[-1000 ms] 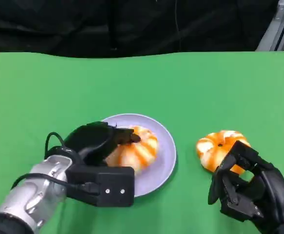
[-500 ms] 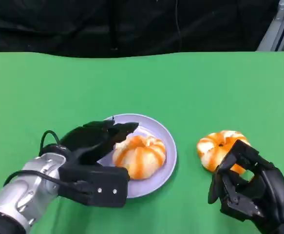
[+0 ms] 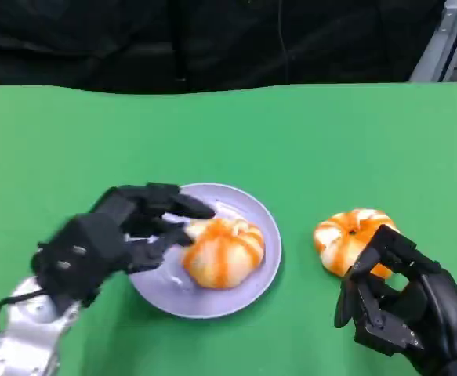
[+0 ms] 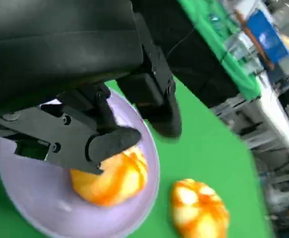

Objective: Grasp the bread from the table and place it into the plate.

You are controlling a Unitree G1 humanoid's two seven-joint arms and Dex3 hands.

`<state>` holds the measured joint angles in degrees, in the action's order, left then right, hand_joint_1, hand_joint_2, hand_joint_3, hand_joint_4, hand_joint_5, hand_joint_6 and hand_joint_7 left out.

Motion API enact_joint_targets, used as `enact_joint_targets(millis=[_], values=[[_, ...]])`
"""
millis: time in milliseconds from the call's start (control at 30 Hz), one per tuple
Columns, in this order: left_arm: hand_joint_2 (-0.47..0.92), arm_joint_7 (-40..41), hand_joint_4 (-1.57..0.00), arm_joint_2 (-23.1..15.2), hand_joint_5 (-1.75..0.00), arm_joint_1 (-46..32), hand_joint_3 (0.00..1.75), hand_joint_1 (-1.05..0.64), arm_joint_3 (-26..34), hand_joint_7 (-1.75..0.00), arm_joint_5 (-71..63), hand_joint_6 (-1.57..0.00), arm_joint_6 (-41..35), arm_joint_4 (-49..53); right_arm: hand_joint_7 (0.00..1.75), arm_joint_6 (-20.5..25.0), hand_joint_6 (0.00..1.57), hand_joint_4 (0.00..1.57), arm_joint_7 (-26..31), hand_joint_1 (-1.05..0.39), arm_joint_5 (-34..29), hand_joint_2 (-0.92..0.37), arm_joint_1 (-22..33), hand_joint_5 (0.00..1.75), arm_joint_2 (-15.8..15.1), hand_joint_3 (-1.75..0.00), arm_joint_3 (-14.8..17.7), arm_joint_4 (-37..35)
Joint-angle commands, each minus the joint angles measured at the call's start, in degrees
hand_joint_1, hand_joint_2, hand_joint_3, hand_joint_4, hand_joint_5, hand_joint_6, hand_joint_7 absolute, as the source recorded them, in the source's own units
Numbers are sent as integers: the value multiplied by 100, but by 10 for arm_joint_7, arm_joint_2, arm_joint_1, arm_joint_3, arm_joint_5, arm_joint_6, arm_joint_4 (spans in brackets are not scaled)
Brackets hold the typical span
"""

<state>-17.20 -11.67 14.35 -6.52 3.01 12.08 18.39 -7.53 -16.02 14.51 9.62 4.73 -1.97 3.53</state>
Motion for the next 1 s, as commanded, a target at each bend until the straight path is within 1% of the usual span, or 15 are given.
enact_joint_targets(millis=[33,100,167,233,333,467,533,700,833,1000], values=[[50,-82,-96,-39,-174,-55,144,6,47,-172,115,-84,-130,-132,170,-1,64,86,4,-12,0,-55,2,175,-4,-121,1,8],[50,-120,-97,-71,-174,-87,144,8,67,-174,148,-83,-171,-181,171,3,64,86,7,-12,-2,-55,4,175,-5,-121,-1,13],[52,-154,-93,-96,-175,-121,140,10,90,-174,181,-79,-195,-214,171,10,63,86,7,-13,0,-55,5,175,-7,-120,-2,18],[59,-172,-91,-106,-175,-143,129,10,107,-175,201,-77,-208,-229,171,11,62,86,6,-13,3,-56,4,175,-8,-120,-2,18],[61,-208,-92,-115,-175,-181,123,8,131,-175,217,-77,-190,-218,171,7,63,86,2,-12,8,-56,2,175,-7,-121,1,14],[65,-247,-89,-114,-175,-198,121,9,145,-175,215,-75,-153,-166,171,5,64,87,2,-12,6,-55,0,175,-9,-121,2,10],[68,-248,-88,-112,-175,-201,116,8,146,-175,208,-73,-150,-151,171,4,63,87,1,-12,5,-55,-1,175,-10,-121,2,7],[71,-250,-87,-101,-175,-191,114,8,148,-175,203,-72,-126,-106,171,11,62,85,4,-12,4,-55,1,175,-11,-121,1,11],[73,-252,-87,-97,-175,-184,113,7,150,-175,208,-72,-119,-93,172,10,62,84,4,-12,3,-55,0,175,-11,-120,1,9],[72,-251,-86,-97,-175,-177,114,8,148,-175,204,-72,-116,-86,172,16,62,85,5,-11,3,-56,-2,175,-11,-120,-1,12]])
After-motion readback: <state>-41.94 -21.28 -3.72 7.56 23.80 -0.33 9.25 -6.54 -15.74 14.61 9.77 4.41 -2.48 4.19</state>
